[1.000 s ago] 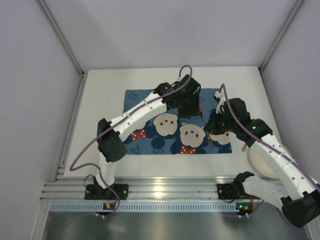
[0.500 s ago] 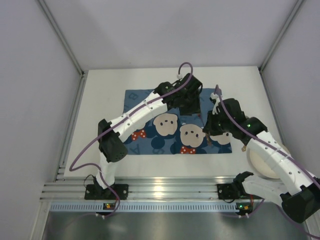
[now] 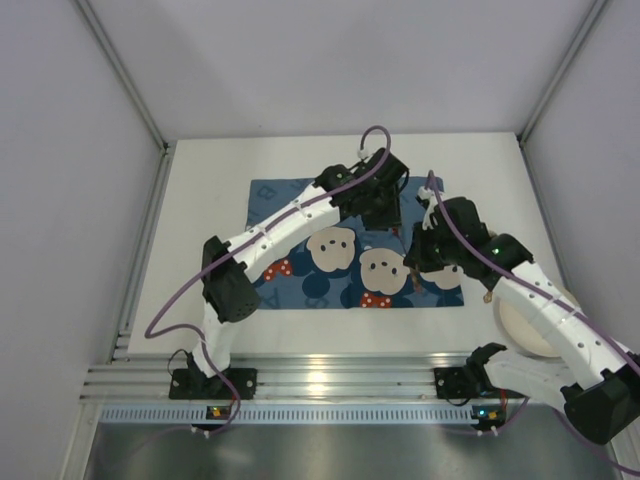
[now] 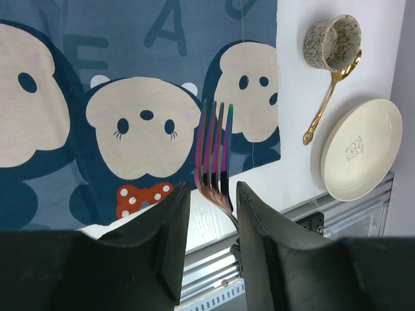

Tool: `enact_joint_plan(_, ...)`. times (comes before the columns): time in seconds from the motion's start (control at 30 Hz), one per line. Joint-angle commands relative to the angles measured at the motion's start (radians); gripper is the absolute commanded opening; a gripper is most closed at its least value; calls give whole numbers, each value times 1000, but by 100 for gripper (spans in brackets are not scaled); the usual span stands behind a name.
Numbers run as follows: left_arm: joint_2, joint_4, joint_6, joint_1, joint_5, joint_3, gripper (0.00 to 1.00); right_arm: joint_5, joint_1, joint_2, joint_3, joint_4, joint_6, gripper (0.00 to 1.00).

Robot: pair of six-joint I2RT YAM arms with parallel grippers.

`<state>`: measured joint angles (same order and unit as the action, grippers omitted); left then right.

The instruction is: Set the dinner table for one person

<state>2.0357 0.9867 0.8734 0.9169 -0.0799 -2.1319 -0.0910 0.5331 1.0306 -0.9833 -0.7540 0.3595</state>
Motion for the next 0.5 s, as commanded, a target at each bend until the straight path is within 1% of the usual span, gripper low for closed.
enact_joint_plan(0.0,17,-59,6,5,3,-43,40,2,30,2,-48,2,1,0)
enact_joint_plan(0.23,49,-22,-1,5,-20,-77,39,5,36,9,-48,4,-2,0)
enact_joint_plan(0.33,57,-6,-2,5,-26,-71,31,5,38,13,-54,4,-5,0)
enact_joint_plan(0.37,60,-8,-4,5,-26,-69,25,5,39,14,-55,2,-5,0)
enact_joint_plan(0.47,64,-10,-7,5,-24,-69,14,5,39,20,-55,5,-5,0)
